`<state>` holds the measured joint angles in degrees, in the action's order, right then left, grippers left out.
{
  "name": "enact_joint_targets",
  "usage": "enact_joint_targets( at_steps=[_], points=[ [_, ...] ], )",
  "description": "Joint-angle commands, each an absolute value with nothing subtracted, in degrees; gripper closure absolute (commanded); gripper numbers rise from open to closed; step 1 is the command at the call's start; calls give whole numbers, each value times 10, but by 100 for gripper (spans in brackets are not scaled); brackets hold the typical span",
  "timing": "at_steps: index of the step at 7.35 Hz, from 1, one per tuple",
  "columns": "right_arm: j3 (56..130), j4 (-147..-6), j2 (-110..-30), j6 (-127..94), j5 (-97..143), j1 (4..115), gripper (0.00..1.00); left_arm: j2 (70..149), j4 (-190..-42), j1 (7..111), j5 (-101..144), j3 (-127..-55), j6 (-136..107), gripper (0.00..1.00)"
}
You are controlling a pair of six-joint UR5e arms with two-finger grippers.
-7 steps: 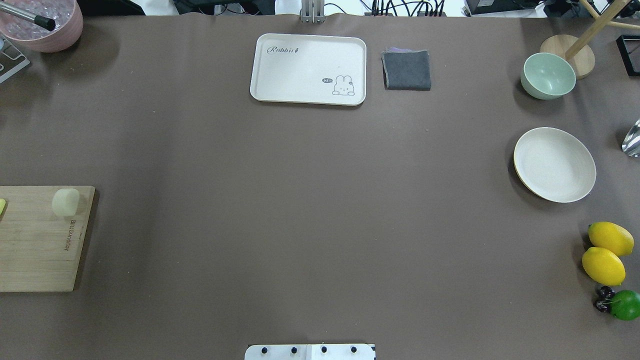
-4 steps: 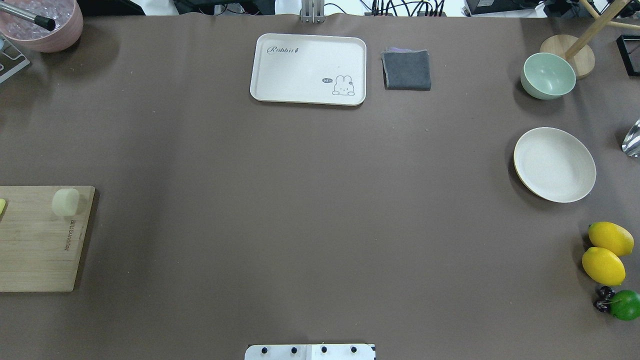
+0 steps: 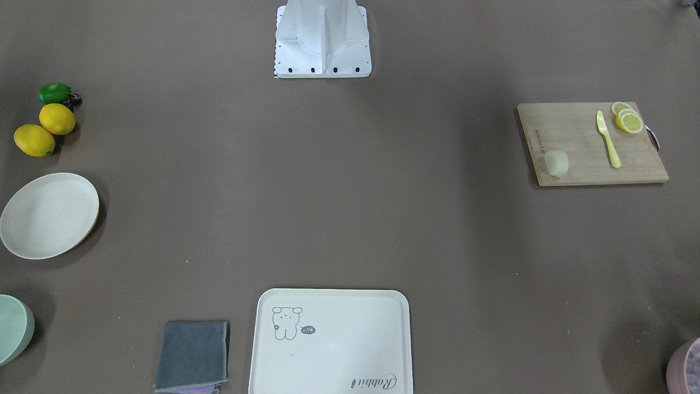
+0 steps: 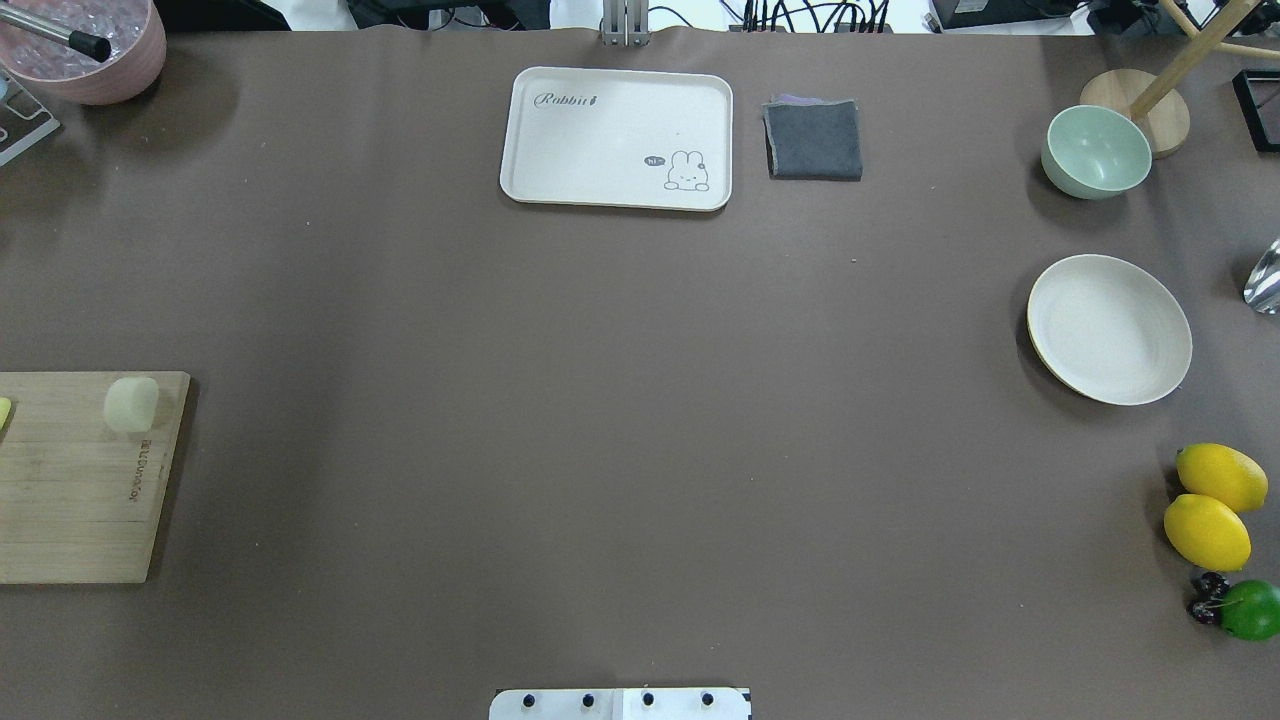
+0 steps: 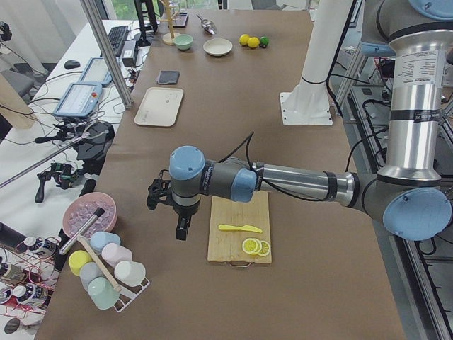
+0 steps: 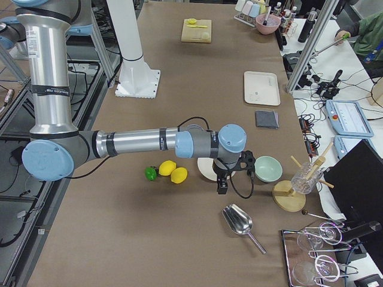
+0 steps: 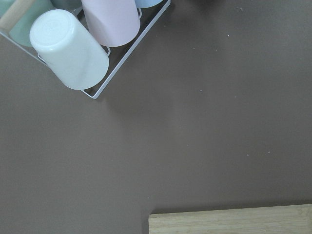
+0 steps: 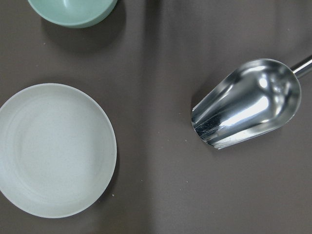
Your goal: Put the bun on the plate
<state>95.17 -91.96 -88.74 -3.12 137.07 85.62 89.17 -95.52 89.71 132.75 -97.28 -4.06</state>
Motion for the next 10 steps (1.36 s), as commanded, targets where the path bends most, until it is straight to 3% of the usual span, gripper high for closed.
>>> enact_joint_targets(
  at_steps=[1,3,5,8,9,10],
  points=[
    [910,-782,-891,-157,1367,800,0,886,-956,898,1331,-975,-41,2],
    [849,-661,-886,-235,1344,748,0,869,-962,901,1332,-992,-41,2],
    [839,-589,-886,-341,1310,679,0,868,-987,901,1332,-989,-42,2],
    [788,-528,-887,-352,1281,659,0,868,-995,901,1332,-985,-41,2],
    [789,-525,-890,-352,1281,659,6,868,-995,901,1332,-984,-41,2],
    [787,-519,-892,-352,1281,659,61,868,-995,901,1332,-983,-40,2]
  ],
)
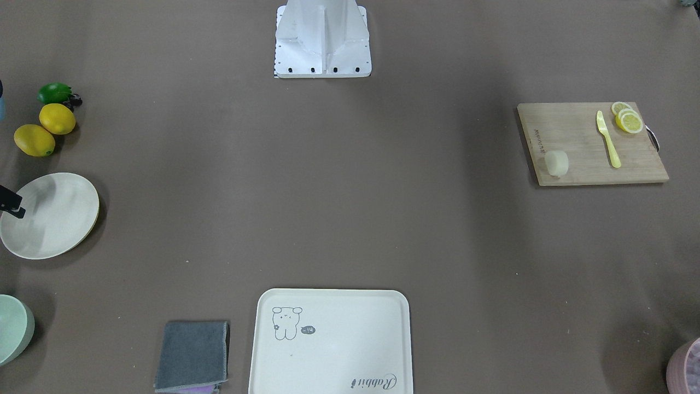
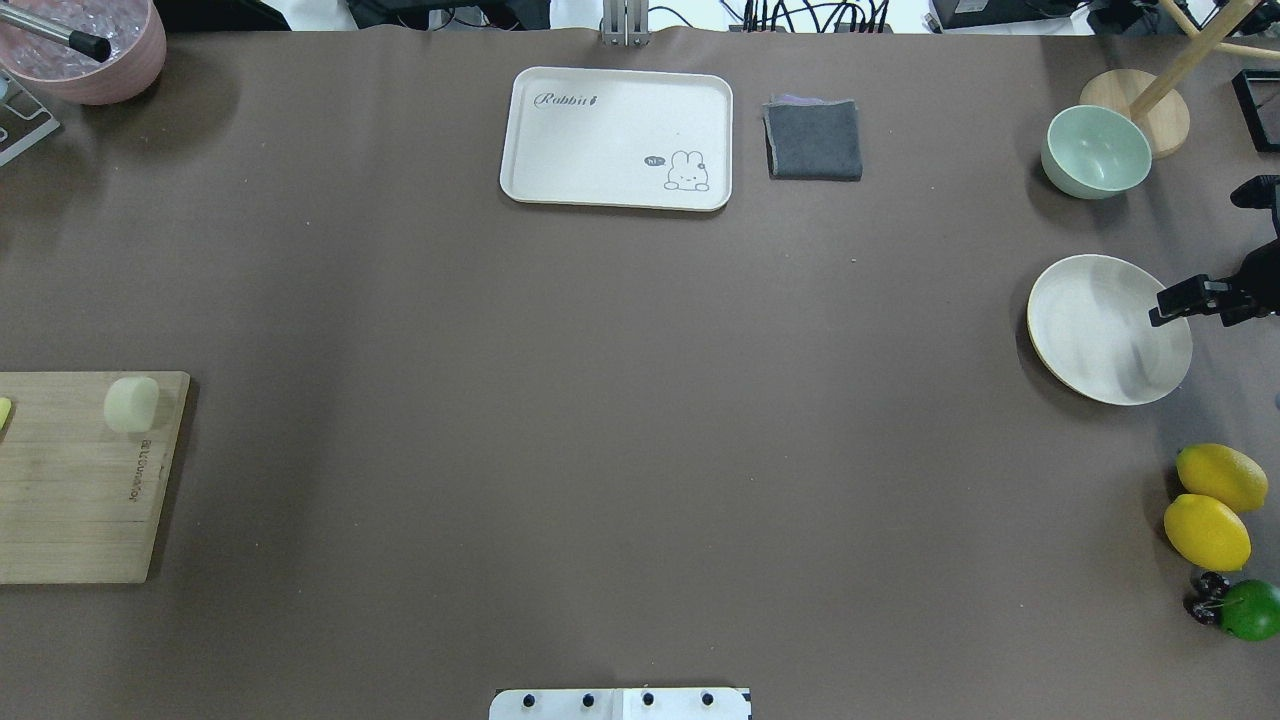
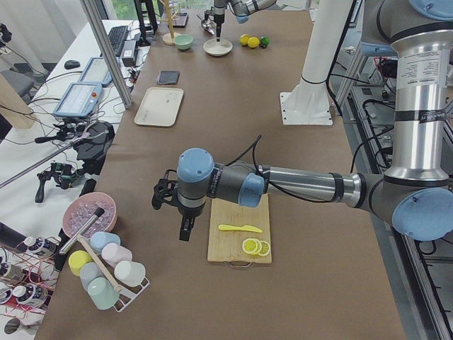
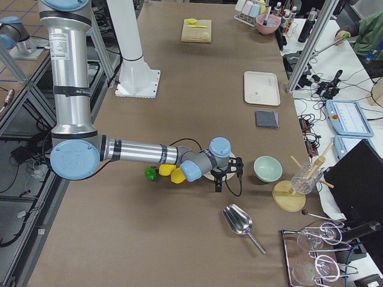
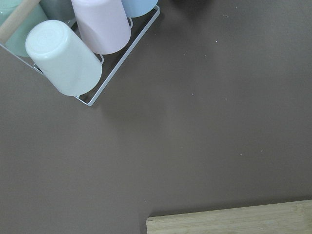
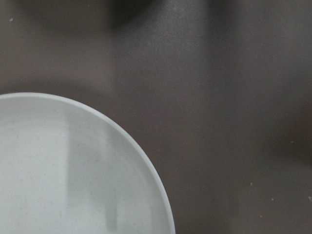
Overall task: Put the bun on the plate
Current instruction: 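Grasp the rim of the white plate with the right gripper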
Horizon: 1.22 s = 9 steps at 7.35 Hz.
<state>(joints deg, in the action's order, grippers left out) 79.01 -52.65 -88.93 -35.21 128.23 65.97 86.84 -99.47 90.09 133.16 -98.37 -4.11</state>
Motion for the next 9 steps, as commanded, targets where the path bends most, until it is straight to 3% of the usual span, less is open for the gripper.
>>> enact_joint_targets(
  at_steps=[1,9],
  points=[
    [787,-518,-892,-353,1281,659,100,868,-995,901,1332,-983,-40,2],
    [859,-509,-847,-474,1374,680,100,856,-995,903,1332,-981,-40,2]
  ],
)
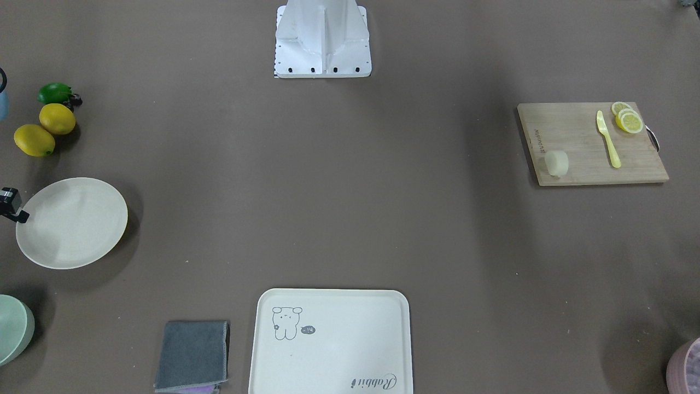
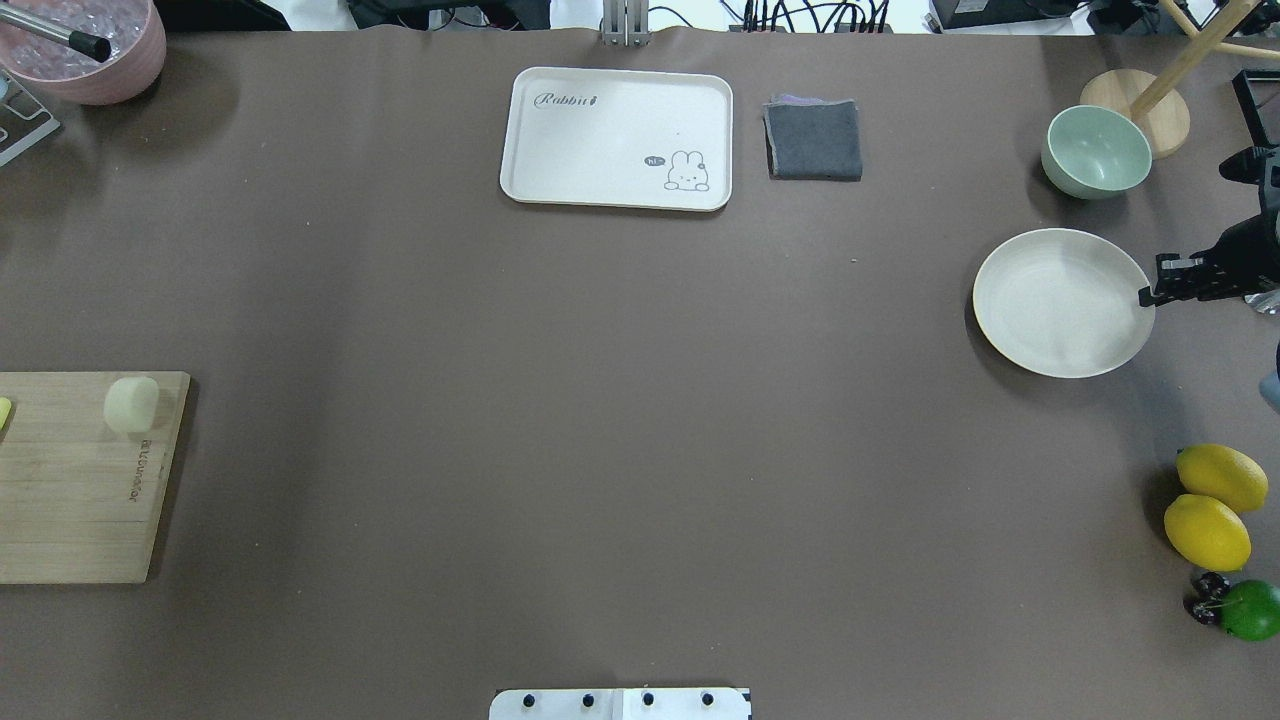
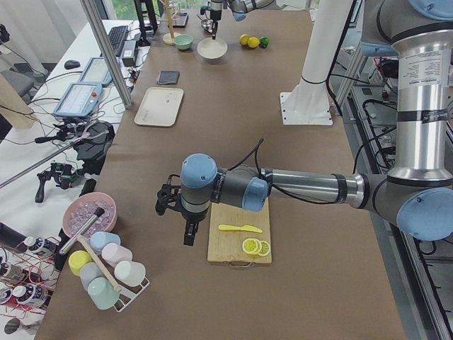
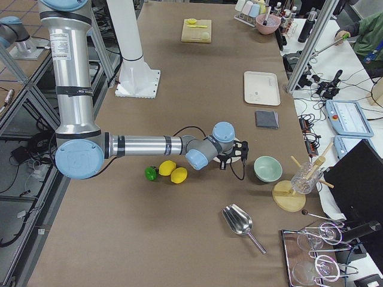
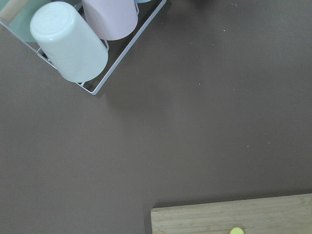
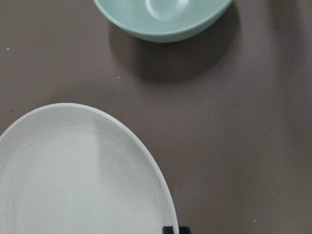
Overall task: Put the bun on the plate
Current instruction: 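Grasp the rim of the white plate with the right gripper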
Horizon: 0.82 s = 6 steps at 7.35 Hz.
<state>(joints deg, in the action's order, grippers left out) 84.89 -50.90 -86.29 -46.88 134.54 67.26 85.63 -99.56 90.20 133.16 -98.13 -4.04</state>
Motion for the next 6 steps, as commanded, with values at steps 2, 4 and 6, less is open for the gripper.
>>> enact_joint_targets(
  at_steps=[2,4,6],
  points=[
    [909,-508,-804,-596,1352,611,100,856,-996,903,1332,-990,-44,2],
    [970,-510,-788,-704,1264,516,100,858,-1025,902,1332,-990,-87,2],
    [984,-512,-749,-799,1182,439,100,851,-1150,833,1332,-990,-267,2]
  ],
)
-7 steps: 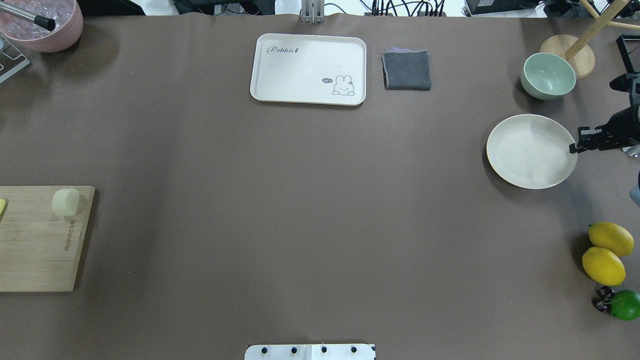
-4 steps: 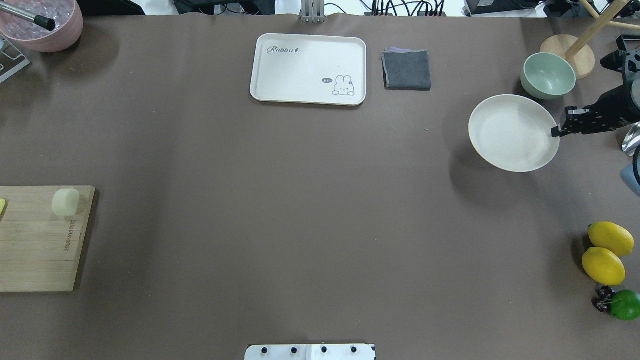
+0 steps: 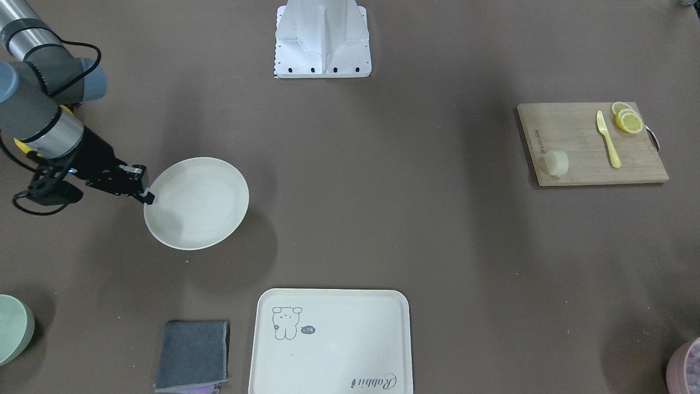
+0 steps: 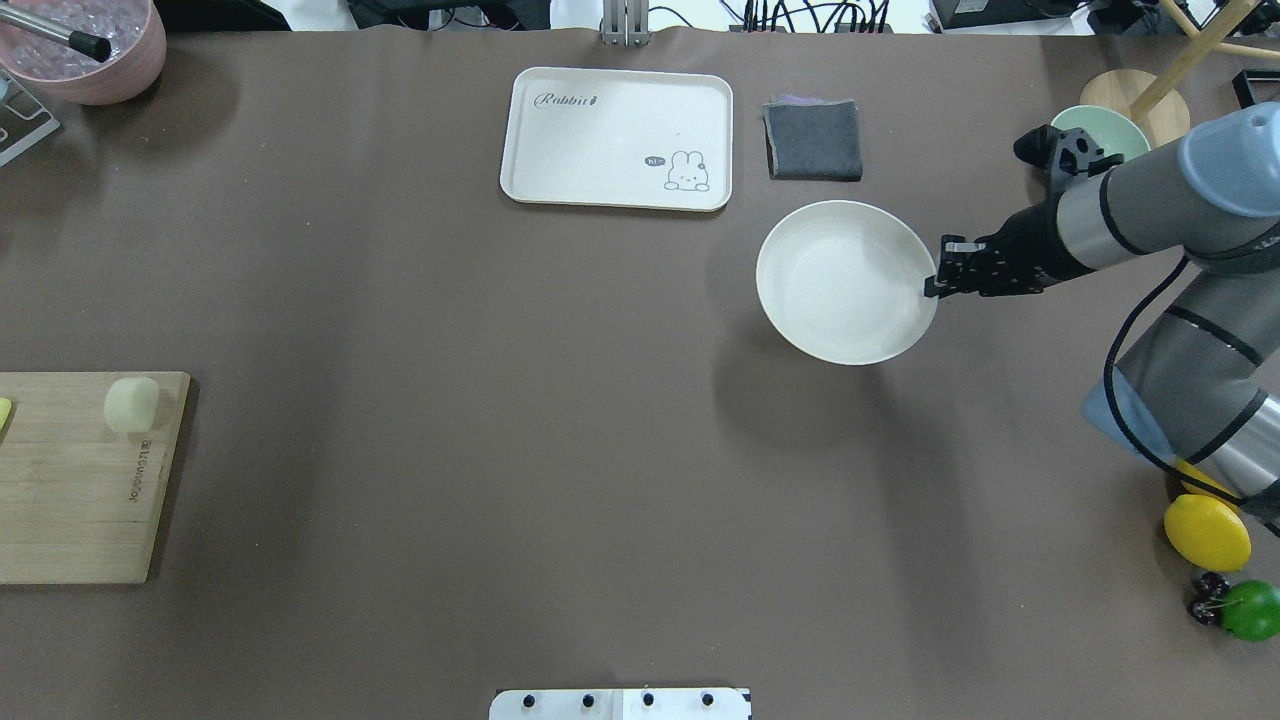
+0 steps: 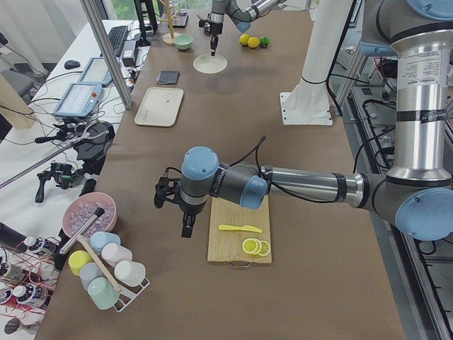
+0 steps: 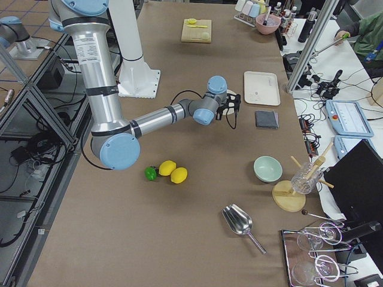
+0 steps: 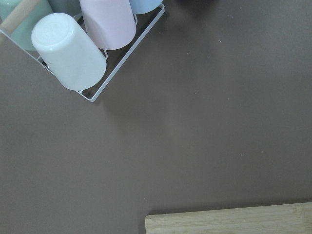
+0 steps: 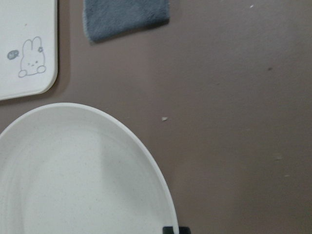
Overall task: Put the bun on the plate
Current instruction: 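Drag the white plate toward the table centre with the right gripper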
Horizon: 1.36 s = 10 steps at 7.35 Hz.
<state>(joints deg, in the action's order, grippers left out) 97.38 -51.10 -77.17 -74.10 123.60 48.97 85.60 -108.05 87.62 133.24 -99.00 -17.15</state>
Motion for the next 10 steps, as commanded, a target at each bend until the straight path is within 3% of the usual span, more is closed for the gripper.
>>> enact_joint_targets(
  at_steps=[1,3,7,10],
  points=[
    [997,-553,-724,-816,1148,410,100,855,-1188,782,1331,-991,-347,2],
    [1065,-703,-680,-832,1087,349,100,860,-1245,707,1324,-1003,-440,2],
    [1005,-708,-615,-885,1006,272,100,886,-1296,560,1215,-1009,-575,2],
    [986,-700,-608,-913,987,242,100,880,-1300,539,1197,-1015,-593,3]
  ],
)
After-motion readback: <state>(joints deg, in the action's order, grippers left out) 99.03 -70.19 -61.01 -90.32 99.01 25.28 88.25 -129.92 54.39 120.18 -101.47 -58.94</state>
